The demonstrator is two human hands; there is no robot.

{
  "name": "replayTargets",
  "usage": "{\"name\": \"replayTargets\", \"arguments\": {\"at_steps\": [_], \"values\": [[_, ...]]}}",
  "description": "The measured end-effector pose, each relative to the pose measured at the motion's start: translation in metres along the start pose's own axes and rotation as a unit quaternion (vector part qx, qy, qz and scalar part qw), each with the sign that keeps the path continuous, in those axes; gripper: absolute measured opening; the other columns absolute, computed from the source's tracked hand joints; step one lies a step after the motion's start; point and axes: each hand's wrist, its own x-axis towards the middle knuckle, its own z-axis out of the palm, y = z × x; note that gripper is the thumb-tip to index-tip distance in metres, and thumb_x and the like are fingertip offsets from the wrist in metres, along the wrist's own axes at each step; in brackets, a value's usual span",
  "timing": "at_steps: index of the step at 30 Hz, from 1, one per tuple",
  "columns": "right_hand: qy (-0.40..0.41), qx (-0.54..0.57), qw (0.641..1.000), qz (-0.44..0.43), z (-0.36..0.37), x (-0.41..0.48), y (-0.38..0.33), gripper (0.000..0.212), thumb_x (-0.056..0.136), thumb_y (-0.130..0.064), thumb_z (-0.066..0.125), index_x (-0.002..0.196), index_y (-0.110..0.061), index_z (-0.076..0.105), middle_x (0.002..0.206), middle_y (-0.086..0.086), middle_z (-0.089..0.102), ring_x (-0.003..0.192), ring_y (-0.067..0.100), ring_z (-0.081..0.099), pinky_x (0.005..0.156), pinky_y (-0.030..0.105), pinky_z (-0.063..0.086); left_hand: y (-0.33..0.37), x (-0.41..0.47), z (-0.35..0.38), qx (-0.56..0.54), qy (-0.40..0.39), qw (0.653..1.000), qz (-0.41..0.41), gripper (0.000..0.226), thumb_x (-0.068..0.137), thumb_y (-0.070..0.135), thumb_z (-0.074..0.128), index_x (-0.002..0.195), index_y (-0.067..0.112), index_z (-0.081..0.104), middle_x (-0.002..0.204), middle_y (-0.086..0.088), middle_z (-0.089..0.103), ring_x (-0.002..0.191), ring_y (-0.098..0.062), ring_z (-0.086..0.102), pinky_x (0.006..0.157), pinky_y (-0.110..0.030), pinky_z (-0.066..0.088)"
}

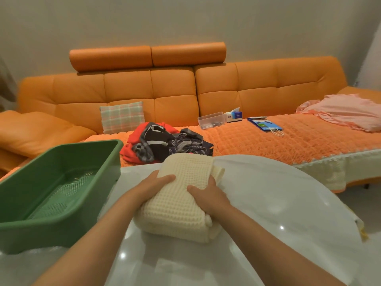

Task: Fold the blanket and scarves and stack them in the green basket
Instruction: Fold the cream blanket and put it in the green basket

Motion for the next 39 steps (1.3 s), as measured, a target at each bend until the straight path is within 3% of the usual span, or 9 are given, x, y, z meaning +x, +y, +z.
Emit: {"name": "replayTargets", "arguments": {"at_steps": [5, 11, 17, 20, 23, 26, 33, 36, 39], "values": [[-0.008, 0.167, 0.984, -0.066, 0.008, -0.015, -0.008, 0.074, 0.085, -0.043, 0.063, 0.15, -0.034, 0.028, 0.134, -0.009, 0.057, 0.117, 0.02, 0.057, 0.1, 0.04, 0.048, -0.011, -0.021, -0.002, -0.117, 0.023, 0.992, 0.048, 0.062, 0.085, 0.052, 0.067, 0.139, 0.034, 0.043, 0.133, 0.006, 0.054, 0.113, -0.015, 0.055, 0.102, -0.04, 0.043], [-0.013, 0.238, 0.962, -0.134, 0.013, -0.042, -0.043, 0.063, 0.087, -0.037, 0.065, 0.144, -0.037, 0.038, 0.129, -0.013, 0.059, 0.115, 0.014, 0.059, 0.1, 0.047, 0.051, -0.006, -0.065, -0.035, -0.148, 0.099, 0.979, 0.101, 0.07, 0.089, 0.04, 0.069, 0.148, 0.034, 0.033, 0.129, 0.011, 0.043, 0.105, -0.01, 0.05, 0.077, -0.026, 0.044], [0.025, 0.232, 0.941, -0.247, 0.008, -0.058, -0.145, 0.063, 0.093, -0.036, 0.06, 0.146, -0.036, 0.027, 0.136, -0.008, 0.051, 0.12, 0.017, 0.054, 0.101, 0.047, 0.048, 0.011, -0.094, -0.137, -0.12, 0.185, 0.961, 0.166, 0.077, 0.082, 0.055, 0.069, 0.147, 0.045, 0.028, 0.136, 0.014, 0.041, 0.117, -0.017, 0.051, 0.1, -0.045, 0.048], [0.022, 0.209, 0.935, -0.286, 0.025, -0.057, -0.209, 0.069, 0.093, -0.041, 0.057, 0.147, -0.042, 0.014, 0.147, 0.002, 0.036, 0.125, 0.026, 0.048, 0.103, 0.054, 0.046, 0.002, -0.099, -0.197, -0.118, 0.226, 0.951, 0.178, 0.078, 0.083, 0.052, 0.07, 0.15, 0.039, 0.032, 0.144, 0.01, 0.043, 0.121, -0.018, 0.05, 0.1, -0.042, 0.047], [-0.003, 0.159, 0.945, -0.287, 0.062, -0.055, -0.261, 0.074, 0.097, -0.039, 0.053, 0.152, -0.04, 0.004, 0.157, 0.009, 0.018, 0.135, 0.034, 0.038, 0.111, 0.054, 0.036, -0.026, -0.092, -0.247, -0.109, 0.25, 0.951, 0.144, 0.069, 0.091, 0.046, 0.064, 0.151, 0.036, 0.032, 0.137, 0.01, 0.043, 0.113, -0.016, 0.048, 0.092, -0.036, 0.044], [-0.032, 0.113, 0.954, -0.277, 0.109, -0.048, -0.292, 0.075, 0.1, -0.037, 0.05, 0.155, -0.041, -0.001, 0.163, 0.013, 0.005, 0.143, 0.038, 0.027, 0.114, 0.05, 0.029, -0.076, -0.073, -0.281, -0.1, 0.225, 0.965, 0.09, 0.071, 0.087, 0.055, 0.063, 0.15, 0.038, 0.034, 0.146, 0.008, 0.043, 0.123, -0.021, 0.048, 0.104, -0.045, 0.042], [-0.097, 0.032, 0.966, -0.236, 0.197, -0.009, -0.301, 0.073, 0.104, -0.032, 0.044, 0.154, -0.045, -0.007, 0.162, 0.02, -0.011, 0.141, 0.04, 0.031, 0.111, 0.045, 0.038, -0.164, -0.026, -0.291, -0.058, 0.179, 0.982, 0.011, 0.097, 0.07, 0.076, 0.055, 0.154, 0.037, 0.026, 0.159, 0.005, 0.029, 0.142, -0.021, 0.032, 0.118, -0.046, 0.026], [-0.15, -0.122, 0.966, -0.173, 0.222, 0.013, -0.296, 0.07, 0.103, -0.027, 0.038, 0.159, -0.027, -0.004, 0.16, 0.028, -0.011, 0.141, 0.047, 0.028, 0.114, 0.048, 0.031, -0.187, -0.009, -0.28, 0.071, 0.131, 0.988, -0.043, 0.09, 0.088, 0.067, 0.048, 0.158, 0.024, 0.01, 0.165, 0.0, 0.012, 0.15, -0.02, 0.016, 0.123, -0.039, 0.013], [-0.09, -0.353, 0.914, -0.178, 0.239, 0.018, -0.288, 0.066, 0.098, -0.024, 0.036, 0.156, -0.005, 0.012, 0.161, 0.026, -0.012, 0.146, 0.052, 0.002, 0.117, 0.059, 0.016, -0.194, 0.001, -0.26, 0.176, 0.081, 0.979, -0.067, 0.077, 0.099, 0.058, 0.036, 0.158, 0.022, 0.001, 0.165, -0.005, 0.001, 0.152, -0.025, 0.005, 0.123, -0.04, 0.007]]}}
